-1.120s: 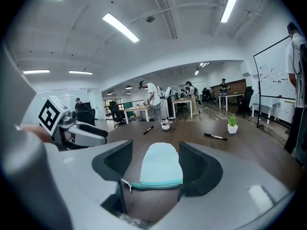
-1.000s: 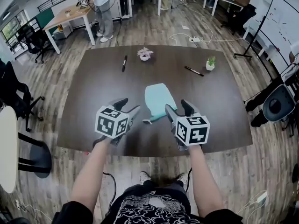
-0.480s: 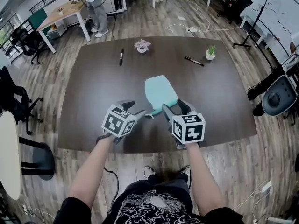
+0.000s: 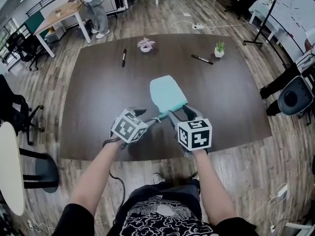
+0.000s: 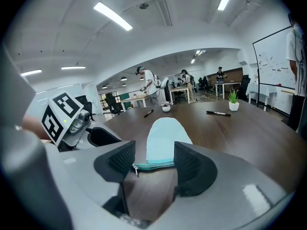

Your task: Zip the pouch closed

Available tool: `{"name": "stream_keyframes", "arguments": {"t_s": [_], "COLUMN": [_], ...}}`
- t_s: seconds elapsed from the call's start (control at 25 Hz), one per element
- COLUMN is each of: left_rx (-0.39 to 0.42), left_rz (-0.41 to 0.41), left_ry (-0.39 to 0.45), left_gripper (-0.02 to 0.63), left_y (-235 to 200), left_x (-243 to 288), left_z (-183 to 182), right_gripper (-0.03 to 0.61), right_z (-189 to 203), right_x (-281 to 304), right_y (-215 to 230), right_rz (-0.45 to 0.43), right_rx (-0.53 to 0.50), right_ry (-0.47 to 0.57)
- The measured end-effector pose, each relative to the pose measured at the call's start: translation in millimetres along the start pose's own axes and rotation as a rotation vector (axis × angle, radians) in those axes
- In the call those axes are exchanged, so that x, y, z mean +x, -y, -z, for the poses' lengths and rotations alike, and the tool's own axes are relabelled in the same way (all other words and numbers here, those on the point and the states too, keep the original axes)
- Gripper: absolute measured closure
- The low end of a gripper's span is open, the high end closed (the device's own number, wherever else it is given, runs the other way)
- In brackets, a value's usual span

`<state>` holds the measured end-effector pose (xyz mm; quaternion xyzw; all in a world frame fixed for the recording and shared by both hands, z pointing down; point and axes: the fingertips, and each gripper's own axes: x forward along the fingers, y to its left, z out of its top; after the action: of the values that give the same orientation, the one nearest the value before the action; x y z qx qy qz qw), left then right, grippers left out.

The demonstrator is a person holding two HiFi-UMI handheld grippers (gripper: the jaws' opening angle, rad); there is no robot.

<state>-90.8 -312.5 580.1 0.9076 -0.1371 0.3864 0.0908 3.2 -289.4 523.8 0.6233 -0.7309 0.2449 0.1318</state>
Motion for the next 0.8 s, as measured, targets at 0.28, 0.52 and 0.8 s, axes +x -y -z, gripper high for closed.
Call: {"name": "stream_keyframes", "arguments": {"t_s": [0.28, 0.52, 0.8], "left_rx": [0.053, 0.064, 0.063], "left_rz": [0.05, 0.079, 0.096], "left_ry": [-0.059, -0.089, -0.089], "left_gripper": [0.407, 0.443, 0.51], "left_y": [7.9, 8.0, 9.6], "left_x": [21.7, 35.1, 39.5], "left_z": [11.7, 20.7, 23.2], "right_gripper": [0.324, 0.325, 0.336], "right_z": [4.1, 14.7, 22.6], "right_x": [3.4, 2.0, -1.1], "right_y": [7.7, 14.7, 21.6], "right_rz": [0.018, 0.04, 0.074], "right_rx": [0.008, 0.023, 0.041], "right_ry": [0.0, -0.014, -0.034]}}
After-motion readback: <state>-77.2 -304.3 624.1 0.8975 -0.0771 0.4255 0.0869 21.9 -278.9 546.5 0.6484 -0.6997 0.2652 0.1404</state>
